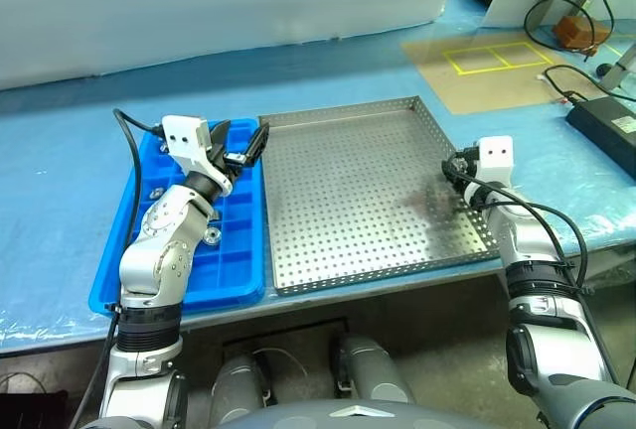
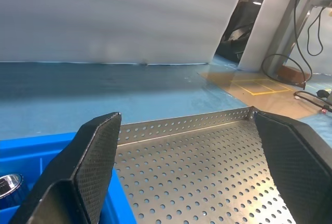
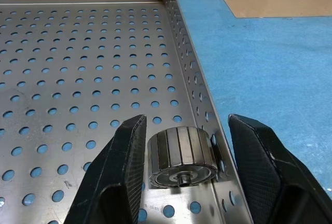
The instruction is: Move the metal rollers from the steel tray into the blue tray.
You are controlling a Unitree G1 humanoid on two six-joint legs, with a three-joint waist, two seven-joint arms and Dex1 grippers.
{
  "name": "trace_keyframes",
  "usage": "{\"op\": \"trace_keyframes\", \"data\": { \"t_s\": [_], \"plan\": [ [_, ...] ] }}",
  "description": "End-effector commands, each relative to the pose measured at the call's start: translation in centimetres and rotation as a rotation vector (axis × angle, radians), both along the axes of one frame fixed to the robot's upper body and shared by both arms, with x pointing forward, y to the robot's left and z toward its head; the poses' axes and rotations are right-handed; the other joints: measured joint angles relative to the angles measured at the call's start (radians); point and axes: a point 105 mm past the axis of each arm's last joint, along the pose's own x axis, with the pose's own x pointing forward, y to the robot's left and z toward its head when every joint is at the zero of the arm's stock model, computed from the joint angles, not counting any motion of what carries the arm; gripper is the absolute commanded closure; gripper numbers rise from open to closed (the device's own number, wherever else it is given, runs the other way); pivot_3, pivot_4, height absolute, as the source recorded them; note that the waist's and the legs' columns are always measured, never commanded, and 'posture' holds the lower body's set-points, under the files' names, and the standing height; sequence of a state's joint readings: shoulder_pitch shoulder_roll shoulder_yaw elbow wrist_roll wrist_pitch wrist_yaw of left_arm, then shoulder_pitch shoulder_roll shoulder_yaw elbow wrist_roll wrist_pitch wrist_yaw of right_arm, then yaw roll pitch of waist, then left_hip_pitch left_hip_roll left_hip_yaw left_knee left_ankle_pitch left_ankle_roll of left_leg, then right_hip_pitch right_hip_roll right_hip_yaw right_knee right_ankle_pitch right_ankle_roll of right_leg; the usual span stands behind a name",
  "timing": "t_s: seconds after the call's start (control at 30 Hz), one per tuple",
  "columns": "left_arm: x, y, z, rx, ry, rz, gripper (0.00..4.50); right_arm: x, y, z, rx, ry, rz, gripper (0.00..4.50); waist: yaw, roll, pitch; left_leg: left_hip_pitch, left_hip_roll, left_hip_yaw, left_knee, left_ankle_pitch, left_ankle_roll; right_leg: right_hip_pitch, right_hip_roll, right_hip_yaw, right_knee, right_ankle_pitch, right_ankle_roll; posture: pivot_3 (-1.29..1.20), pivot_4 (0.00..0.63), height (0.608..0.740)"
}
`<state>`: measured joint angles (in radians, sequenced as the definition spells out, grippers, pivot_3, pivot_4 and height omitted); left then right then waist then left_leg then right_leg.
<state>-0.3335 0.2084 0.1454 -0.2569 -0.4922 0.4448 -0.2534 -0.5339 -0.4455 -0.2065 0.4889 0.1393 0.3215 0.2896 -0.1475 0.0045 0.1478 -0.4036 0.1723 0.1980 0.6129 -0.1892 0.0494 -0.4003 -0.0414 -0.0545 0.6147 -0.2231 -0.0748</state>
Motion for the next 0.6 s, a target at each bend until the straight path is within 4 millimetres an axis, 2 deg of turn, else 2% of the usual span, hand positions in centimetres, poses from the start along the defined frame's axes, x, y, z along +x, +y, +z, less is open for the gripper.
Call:
{"op": "trace_keyframes", "data": {
  "t_s": [0.03, 0.23, 0.43, 0.6],
  "plan": [
    [-0.5, -0.4, 1.0, 0.0, -0.041, -0.015, 0.19, -0.1, 1.7, -0.1, 0.002, -0.007, 0.067, 1.92, -0.003, 0.0, 0.0, 0.0, 0.0, 0.0, 0.0, 0.0, 0.0, 0.0, 0.0, 0.0, 0.0, 0.0, 0.0, -0.43, 0.15, 0.74],
    [-0.5, -0.4, 0.9, 0.0, -0.038, -0.017, 0.19, -0.2, 3.5, 0.4, 0.006, -0.036, 0.147, 1.92, -0.011, 0.0, 0.0, 0.0, 0.001, 0.0, 0.0, 0.0, 0.0, 0.0, 0.001, 0.0, -0.001, 0.0, 0.0, -0.42, 0.15, 0.74],
    [-0.7, -0.6, 0.7, 0.0, -0.031, -0.023, 0.19, 0.8, 4.5, 3.6, -0.034, -0.162, 0.165, 1.92, -0.037, 0.0, 0.0, 0.0, 0.001, 0.0, 0.0, 0.0, 0.0, 0.0, 0.001, 0.0, -0.001, 0.0, 0.001, -0.42, 0.15, 0.74],
    [-0.7, -0.7, 0.6, -0.001, -0.03, -0.026, 0.19, 1.5, 6.1, 6.2, -0.094, -0.271, 0.196, 1.92, -0.05, 0.0, 0.0, 0.0, 0.0, 0.0, 0.0, 0.0, 0.0, 0.0, 0.001, -0.001, 0.0, -0.001, 0.003, -0.42, 0.15, 0.74]
  ]
}}
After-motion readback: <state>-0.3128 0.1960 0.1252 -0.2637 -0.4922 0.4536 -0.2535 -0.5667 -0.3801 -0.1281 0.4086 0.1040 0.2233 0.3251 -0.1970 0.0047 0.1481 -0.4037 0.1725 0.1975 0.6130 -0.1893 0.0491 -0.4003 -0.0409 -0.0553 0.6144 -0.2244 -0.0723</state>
